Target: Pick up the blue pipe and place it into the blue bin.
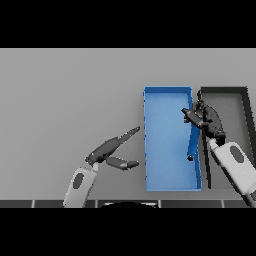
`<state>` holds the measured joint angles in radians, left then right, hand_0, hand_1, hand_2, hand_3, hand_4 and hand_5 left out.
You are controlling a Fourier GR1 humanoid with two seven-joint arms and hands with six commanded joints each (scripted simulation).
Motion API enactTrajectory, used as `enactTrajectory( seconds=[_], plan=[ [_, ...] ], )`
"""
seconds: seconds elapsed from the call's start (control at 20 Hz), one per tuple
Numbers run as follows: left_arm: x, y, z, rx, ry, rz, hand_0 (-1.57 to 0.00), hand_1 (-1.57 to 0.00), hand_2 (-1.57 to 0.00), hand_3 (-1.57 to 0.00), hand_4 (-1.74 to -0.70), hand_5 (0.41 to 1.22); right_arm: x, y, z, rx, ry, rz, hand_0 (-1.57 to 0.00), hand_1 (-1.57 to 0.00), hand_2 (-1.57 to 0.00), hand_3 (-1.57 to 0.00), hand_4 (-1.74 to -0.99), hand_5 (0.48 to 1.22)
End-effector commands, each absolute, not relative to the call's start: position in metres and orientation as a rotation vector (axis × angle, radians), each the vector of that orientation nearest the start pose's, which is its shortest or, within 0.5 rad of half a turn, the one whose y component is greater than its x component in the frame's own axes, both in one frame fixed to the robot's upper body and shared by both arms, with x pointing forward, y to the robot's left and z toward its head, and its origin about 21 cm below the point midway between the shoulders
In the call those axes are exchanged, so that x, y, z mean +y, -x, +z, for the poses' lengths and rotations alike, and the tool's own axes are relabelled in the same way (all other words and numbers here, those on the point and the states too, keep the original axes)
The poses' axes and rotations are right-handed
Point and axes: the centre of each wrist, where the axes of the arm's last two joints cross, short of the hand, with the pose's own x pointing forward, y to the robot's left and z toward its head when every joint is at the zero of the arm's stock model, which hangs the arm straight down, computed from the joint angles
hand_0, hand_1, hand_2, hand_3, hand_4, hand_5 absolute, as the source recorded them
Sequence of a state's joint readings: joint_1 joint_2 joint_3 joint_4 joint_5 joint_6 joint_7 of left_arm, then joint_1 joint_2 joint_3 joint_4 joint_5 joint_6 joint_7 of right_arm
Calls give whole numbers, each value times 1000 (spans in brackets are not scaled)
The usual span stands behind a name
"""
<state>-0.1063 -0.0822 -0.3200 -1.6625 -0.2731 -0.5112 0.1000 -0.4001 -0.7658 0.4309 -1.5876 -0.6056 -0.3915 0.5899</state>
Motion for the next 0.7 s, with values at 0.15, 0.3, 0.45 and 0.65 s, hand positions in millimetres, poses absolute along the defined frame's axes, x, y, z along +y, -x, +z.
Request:
enactTrajectory(
  seconds=[0.15,0.3,0.45,0.65],
  plan=[
    [117,-250,50,-1567,433,-879,1,1,1,1,-878,428,-259,-304,130,-1073,179,328,-479,-437,-438,-258,-1275,1186],
    [116,-250,45,-1542,433,-878,1,1,1,1,-884,429,-255,-306,130,-1060,206,501,-245,-223,-224,-131,-1142,1030],
    [117,-250,47,-1550,431,-878,1,1,1,1,-886,426,-259,-305,117,-930,233,537,-125,-114,-114,-67,-1078,898],
    [117,-249,48,-1554,426,-878,1,1,1,1,-885,428,-261,-304,111,-882,257,574,-51,-46,-46,-27,-1051,787]
  ],
)
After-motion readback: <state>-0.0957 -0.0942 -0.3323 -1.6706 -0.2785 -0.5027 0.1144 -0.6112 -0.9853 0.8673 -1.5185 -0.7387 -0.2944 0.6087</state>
